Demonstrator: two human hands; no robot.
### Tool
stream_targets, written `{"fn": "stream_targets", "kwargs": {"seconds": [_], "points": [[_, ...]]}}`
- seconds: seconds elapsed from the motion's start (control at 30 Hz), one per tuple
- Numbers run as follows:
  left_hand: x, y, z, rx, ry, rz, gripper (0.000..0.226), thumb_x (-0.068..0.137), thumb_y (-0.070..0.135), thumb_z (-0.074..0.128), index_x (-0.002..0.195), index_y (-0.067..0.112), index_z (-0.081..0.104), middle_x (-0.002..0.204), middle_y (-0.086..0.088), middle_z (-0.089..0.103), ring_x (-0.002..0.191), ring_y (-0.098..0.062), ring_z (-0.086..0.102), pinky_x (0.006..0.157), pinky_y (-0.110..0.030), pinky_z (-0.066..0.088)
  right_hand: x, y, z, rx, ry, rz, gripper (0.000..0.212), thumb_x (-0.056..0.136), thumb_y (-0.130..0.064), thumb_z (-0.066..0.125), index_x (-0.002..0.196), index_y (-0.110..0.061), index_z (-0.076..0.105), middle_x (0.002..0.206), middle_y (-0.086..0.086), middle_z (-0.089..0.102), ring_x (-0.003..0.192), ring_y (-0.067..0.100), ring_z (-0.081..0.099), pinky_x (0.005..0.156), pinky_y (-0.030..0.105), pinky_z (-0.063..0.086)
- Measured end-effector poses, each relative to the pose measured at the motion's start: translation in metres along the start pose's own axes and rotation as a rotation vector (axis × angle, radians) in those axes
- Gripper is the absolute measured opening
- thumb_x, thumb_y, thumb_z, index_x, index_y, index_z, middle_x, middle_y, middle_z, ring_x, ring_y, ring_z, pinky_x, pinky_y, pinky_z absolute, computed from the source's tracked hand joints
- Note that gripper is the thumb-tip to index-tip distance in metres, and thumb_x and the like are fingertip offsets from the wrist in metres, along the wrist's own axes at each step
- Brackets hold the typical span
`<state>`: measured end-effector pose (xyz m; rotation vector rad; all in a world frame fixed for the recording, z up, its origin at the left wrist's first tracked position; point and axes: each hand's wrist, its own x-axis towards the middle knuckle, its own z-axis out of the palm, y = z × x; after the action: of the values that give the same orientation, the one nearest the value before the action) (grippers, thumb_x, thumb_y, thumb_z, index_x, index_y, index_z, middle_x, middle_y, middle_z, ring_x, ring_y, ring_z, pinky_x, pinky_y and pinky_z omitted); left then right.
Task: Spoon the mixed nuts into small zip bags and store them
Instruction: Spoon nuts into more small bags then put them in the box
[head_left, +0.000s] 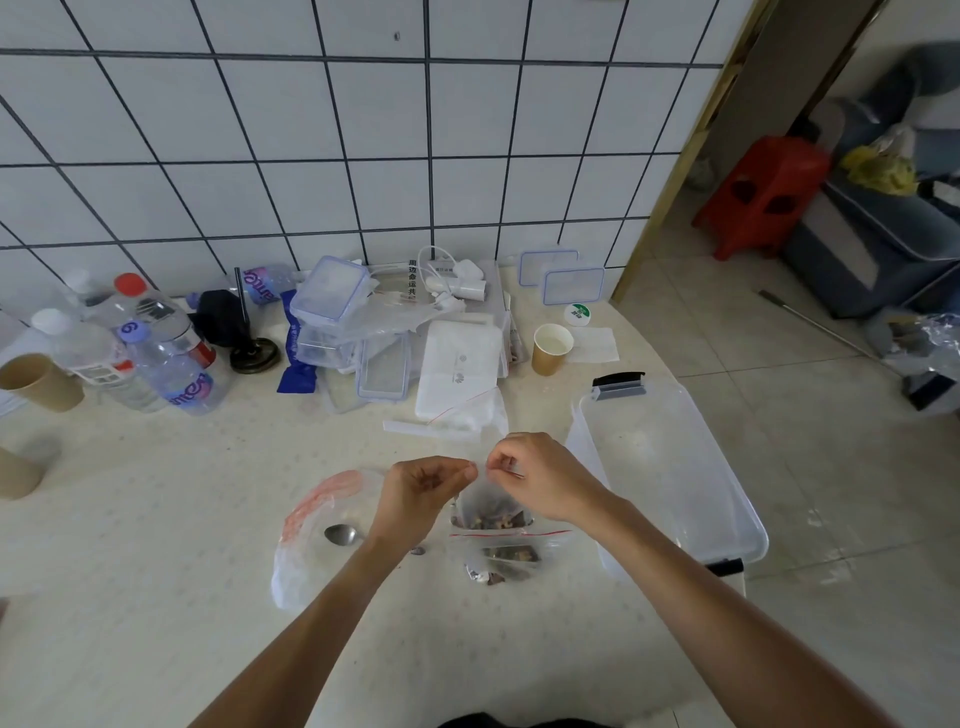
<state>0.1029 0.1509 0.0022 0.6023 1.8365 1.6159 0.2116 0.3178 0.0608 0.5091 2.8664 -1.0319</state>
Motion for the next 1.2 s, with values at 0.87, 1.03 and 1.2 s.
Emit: {"fn": "stream_targets", "kwargs": {"seconds": [0.87,1.03,1.2], "points": [[-0.004,0.003,0.003,0.062,-0.006,0.008,0.01,0.092,0.024,0.076,0.093,0.016,0.082,0.086,-0.006,0.079,0.084,-0.033,0.071,0.079,-0.04,0.057,0.0,-0.007,0.004,-0.325,0.113,-0.275,0.021,0.101,-0.02,0.053,0.097,-0.009,0.071,0.094,0.004,0.069,0.084,0.021,0.062,0.084,0.034,0.047],[-0.002,0.002,-0.004,0.045,0.012,-0.035,0.009,0.091,0.027,0.078,0.088,0.019,0.081,0.084,-0.004,0.078,0.072,-0.006,0.067,0.069,-0.015,0.05,-0.007,0.009,-0.005,-0.4,0.099,-0.326,0.023,0.104,-0.018,0.048,0.097,-0.009,0.068,0.094,0.005,0.066,0.085,0.021,0.061,0.085,0.035,0.049],[-0.002,0.0,-0.01,0.049,0.027,-0.067,0.01,0.091,0.028,0.078,0.09,0.018,0.081,0.09,0.003,0.08,0.083,-0.006,0.072,0.074,-0.012,0.052,-0.016,0.032,-0.015,-0.446,0.041,-0.301,0.025,0.107,-0.022,0.043,0.104,-0.013,0.065,0.1,0.001,0.064,0.09,0.017,0.058,0.089,0.031,0.046]]}}
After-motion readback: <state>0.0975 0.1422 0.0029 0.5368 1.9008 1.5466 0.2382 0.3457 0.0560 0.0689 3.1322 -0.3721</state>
